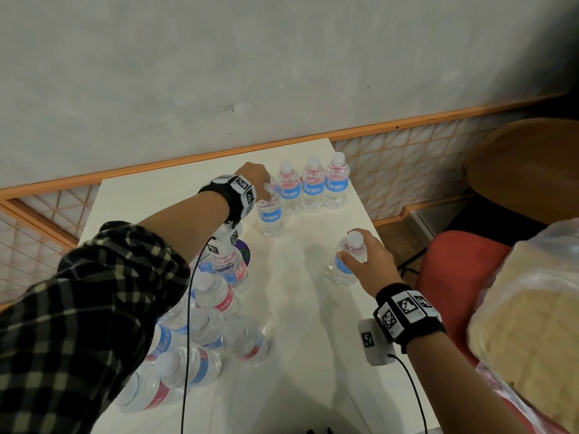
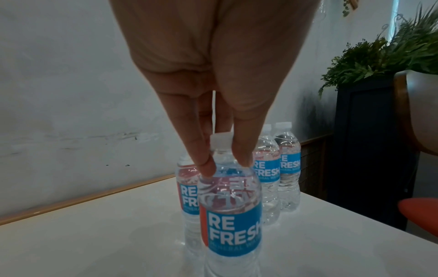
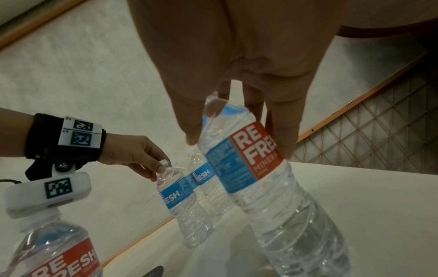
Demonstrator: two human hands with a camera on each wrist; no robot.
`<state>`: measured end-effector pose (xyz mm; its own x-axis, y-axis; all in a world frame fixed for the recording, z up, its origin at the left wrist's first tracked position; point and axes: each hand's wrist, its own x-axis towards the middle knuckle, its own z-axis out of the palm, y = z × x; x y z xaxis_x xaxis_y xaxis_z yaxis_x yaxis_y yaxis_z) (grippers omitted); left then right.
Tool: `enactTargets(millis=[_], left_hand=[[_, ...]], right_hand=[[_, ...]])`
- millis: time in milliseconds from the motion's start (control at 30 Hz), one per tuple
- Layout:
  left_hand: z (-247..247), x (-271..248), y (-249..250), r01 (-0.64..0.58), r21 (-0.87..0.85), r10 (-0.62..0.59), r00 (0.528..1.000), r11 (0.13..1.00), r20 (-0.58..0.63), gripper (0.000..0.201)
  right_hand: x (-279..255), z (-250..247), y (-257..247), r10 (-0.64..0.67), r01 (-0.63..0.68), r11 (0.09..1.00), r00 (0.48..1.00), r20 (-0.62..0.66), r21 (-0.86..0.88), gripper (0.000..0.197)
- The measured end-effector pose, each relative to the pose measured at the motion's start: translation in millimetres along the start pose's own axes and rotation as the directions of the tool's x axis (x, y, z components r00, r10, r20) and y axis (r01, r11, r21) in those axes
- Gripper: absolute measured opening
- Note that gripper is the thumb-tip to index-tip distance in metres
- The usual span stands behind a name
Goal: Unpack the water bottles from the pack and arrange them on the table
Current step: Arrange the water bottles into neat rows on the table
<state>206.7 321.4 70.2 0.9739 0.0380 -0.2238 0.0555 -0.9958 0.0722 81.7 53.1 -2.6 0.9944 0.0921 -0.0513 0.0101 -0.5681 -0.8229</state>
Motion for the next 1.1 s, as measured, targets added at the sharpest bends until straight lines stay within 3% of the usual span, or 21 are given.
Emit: enactTargets(millis=[200, 467, 633, 767, 900, 1000, 1100], left_hand=[[3.5, 5.8, 0.0, -0.017, 0.056, 0.017, 1.0, 0.998, -0.007, 0.038], [-6.3, -2.9, -17.2, -0.007, 0.184, -0.009, 0.996, 0.983, 0.084, 0.069], [-19.7, -16.3, -25.9, 0.043, 0.305, -0.093, 0.984, 0.951, 0.149, 0.042], [-23.8, -54.6, 19.8, -0.106, 0.121, 0.094, 0.99, 0.987, 0.106, 0.049], [-18.5, -105.9, 64.0, -0.364, 0.102, 0.325, 0.905, 0.926, 0.274, 0.037], [-6.4, -145.2, 75.6, -0.511, 0.147, 0.368, 0.762, 0.847, 0.532, 0.043], [9.8, -173.9, 71.2, -0.617, 0.194, 0.313, 0.615, 0.763, 0.724, 0.057]], right_hand=[[0.0, 0.0, 0.7, 0.01, -0.01, 1.0, 1.0, 0.007, 0.011, 0.041], [2.1, 1.1, -0.4, 0.015, -0.015, 1.0, 1.0, 0.017, 0.002, 0.042], [4.7, 6.6, -5.0, 0.002, -0.002, 1.0, 0.999, 0.041, 0.019, 0.044], [9.8, 12.1, -8.7, -0.012, 0.006, 0.998, 0.995, 0.098, 0.058, 0.051], [14.6, 9.4, -6.3, 0.075, -0.097, 0.987, 0.982, 0.173, 0.125, 0.067], [15.5, 8.1, -0.7, 0.078, -0.105, 0.986, 0.977, 0.199, 0.131, 0.062], [13.2, 9.1, -0.1, 0.112, -0.136, 0.984, 0.974, 0.197, 0.114, 0.059]])
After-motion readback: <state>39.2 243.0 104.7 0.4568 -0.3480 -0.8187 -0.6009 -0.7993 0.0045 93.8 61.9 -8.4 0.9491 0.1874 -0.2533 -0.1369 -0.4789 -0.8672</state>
